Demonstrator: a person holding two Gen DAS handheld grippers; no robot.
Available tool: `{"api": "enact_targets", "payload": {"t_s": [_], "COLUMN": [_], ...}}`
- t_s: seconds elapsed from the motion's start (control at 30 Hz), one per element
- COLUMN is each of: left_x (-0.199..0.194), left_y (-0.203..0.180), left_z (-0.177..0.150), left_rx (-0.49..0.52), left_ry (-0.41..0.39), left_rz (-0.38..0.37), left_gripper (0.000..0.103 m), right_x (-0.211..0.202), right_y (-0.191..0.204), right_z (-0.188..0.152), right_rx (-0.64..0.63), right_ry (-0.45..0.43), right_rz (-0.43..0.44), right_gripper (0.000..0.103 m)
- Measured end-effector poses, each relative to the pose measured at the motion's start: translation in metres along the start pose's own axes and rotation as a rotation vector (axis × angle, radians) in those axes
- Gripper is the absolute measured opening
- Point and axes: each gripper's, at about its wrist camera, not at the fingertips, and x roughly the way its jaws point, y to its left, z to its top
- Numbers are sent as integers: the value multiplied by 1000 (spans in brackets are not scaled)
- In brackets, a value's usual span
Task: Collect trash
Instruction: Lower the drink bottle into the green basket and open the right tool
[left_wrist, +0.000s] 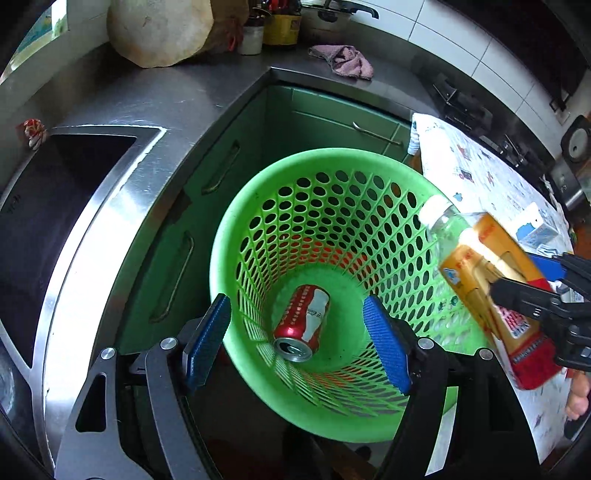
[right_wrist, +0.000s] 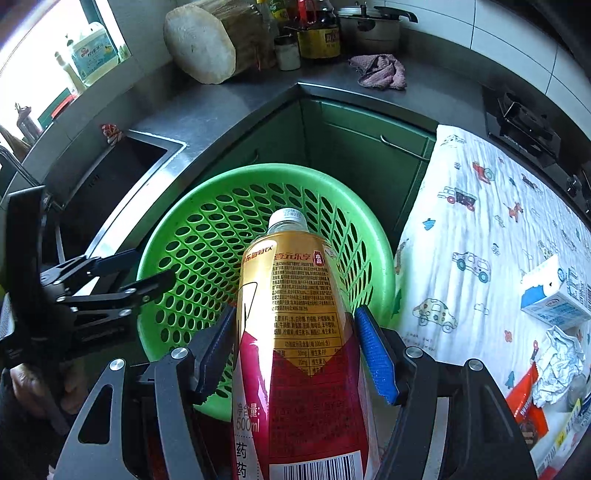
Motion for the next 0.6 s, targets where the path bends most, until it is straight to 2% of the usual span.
{"api": "enact_targets", "payload": {"t_s": [0.23, 0.3, 0.43, 0.6], "left_x": [-25, -28, -31, -36], "left_y": [18, 19, 13, -7], "left_z": [-5, -6, -6, -9], "left_rx": [-26, -27, -24, -3], "left_ry": [-41, -46, -52, -63], "left_rz": [24, 30, 37, 28], "left_gripper": [76, 76, 76, 76], "right_x": [32, 32, 18, -20], "right_y": [11, 11, 9, -9], "right_z": [12, 13, 10, -9], "right_rx": [-1, 5, 11, 26], "right_ry": [37, 25, -18, -88], "right_rz": [-3, 3, 9, -4], "right_gripper": [65, 71, 75, 75]}}
